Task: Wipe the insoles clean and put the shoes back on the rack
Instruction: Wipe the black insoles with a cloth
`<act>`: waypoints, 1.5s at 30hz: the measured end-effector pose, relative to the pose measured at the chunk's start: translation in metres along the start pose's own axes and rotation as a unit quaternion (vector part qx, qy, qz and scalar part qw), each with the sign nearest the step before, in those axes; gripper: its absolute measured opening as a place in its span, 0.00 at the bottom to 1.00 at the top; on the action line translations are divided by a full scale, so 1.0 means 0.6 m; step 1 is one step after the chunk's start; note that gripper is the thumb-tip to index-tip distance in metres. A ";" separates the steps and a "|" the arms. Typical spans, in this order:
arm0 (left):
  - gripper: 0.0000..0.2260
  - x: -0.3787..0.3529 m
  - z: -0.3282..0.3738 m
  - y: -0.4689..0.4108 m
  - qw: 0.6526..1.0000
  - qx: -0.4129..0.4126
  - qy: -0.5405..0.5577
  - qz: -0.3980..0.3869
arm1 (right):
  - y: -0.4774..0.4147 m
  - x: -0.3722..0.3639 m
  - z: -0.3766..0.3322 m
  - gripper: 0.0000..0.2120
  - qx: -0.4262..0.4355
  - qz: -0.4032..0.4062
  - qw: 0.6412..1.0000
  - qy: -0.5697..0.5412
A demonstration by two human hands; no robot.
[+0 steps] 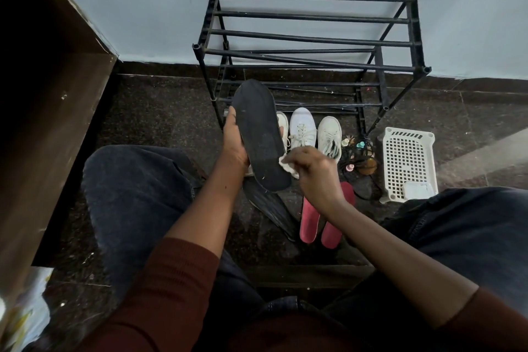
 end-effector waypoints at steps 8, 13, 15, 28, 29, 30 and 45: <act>0.31 -0.014 -0.007 0.005 1.000 -0.025 0.003 -0.018 | -0.040 -0.001 0.002 0.10 -0.103 0.040 0.994 -0.003; 0.31 -0.001 -0.007 -0.001 0.999 -0.015 0.011 -0.033 | 0.012 -0.013 0.000 0.10 -0.096 -0.029 0.995 -0.006; 0.30 0.008 -0.009 -0.001 0.999 -0.014 0.008 -0.032 | 0.023 -0.018 0.004 0.10 -0.107 -0.061 0.992 -0.004; 0.19 -0.005 -0.040 0.037 0.987 0.046 -0.150 -0.027 | -0.107 -0.001 0.027 0.10 -0.071 0.032 0.992 0.096; 0.20 -0.006 -0.047 0.039 0.985 0.067 -0.156 -0.035 | -0.119 0.005 0.031 0.10 -0.072 0.043 0.991 0.105; 0.22 -0.008 -0.054 0.042 0.983 0.087 -0.156 -0.046 | -0.129 0.012 0.036 0.10 -0.074 0.054 0.989 0.116; 0.40 -0.015 -0.074 0.020 0.987 0.069 -0.128 -0.068 | -0.045 -0.033 -0.003 0.17 -0.013 -0.025 0.995 0.094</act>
Point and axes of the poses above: each hand's wrist, its own y-axis away from the middle knuckle, its own x-axis out of the back of the hand, z = x × y, the point moved 3 cm from there along -y, towards the middle knuckle, and after that the axes turned 6 degrees about x, right-handed, at the moved point
